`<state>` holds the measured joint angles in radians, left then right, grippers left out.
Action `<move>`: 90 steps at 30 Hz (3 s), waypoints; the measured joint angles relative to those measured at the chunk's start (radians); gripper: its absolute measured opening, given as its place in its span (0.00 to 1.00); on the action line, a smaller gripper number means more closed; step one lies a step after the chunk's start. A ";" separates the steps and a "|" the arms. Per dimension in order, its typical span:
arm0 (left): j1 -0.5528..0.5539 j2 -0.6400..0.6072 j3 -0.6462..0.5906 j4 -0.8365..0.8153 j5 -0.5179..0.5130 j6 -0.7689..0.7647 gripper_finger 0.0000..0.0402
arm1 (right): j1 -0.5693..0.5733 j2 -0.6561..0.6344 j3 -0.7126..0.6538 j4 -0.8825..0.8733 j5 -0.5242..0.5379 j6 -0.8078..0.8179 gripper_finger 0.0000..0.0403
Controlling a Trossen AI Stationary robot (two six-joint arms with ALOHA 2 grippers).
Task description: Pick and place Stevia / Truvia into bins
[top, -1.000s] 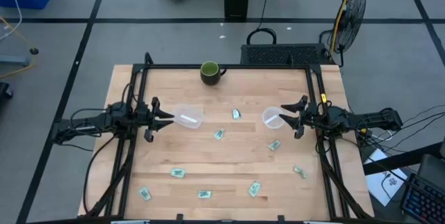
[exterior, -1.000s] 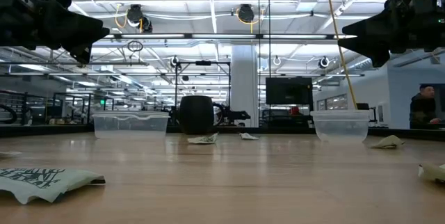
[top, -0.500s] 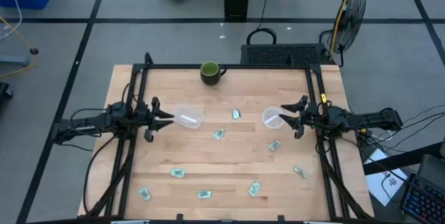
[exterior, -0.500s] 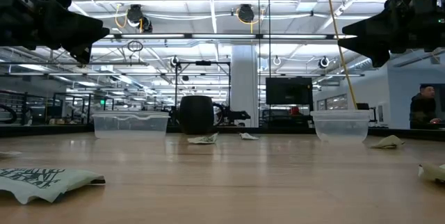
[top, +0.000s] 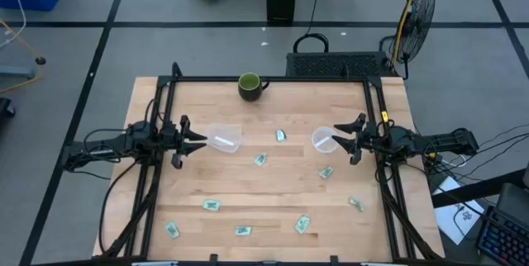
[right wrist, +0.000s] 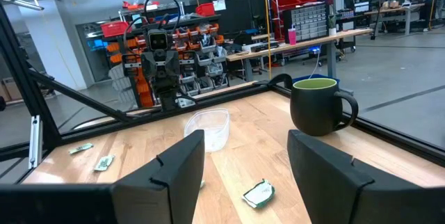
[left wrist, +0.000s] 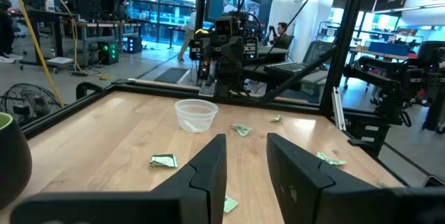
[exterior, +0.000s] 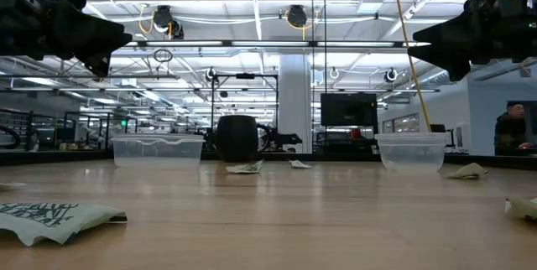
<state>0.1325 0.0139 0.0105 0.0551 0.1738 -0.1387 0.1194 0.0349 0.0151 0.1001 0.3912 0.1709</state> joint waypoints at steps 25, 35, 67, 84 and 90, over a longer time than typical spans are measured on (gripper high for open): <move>0.000 0.000 0.000 0.002 -0.001 0.054 0.27 | 0.000 0.000 0.000 0.000 0.000 0.000 0.49; 0.000 0.000 0.000 0.002 0.000 0.028 0.27 | 0.000 0.000 0.000 0.000 0.000 0.000 0.49; 0.000 0.006 0.002 -0.009 -0.403 -0.154 0.27 | 0.000 0.000 0.000 0.000 0.000 0.000 0.49; 0.000 0.006 0.002 -0.017 -0.380 -0.204 0.27 | 0.000 0.000 0.000 0.000 0.000 0.000 0.49; 0.000 0.006 0.002 -0.030 -0.299 -0.204 0.27 | 0.000 0.000 0.000 0.000 0.000 0.000 0.49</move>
<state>0.1322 0.0196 0.0124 0.0253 -0.1249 -0.3428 0.1194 0.0345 0.0147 0.1001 0.3908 0.1709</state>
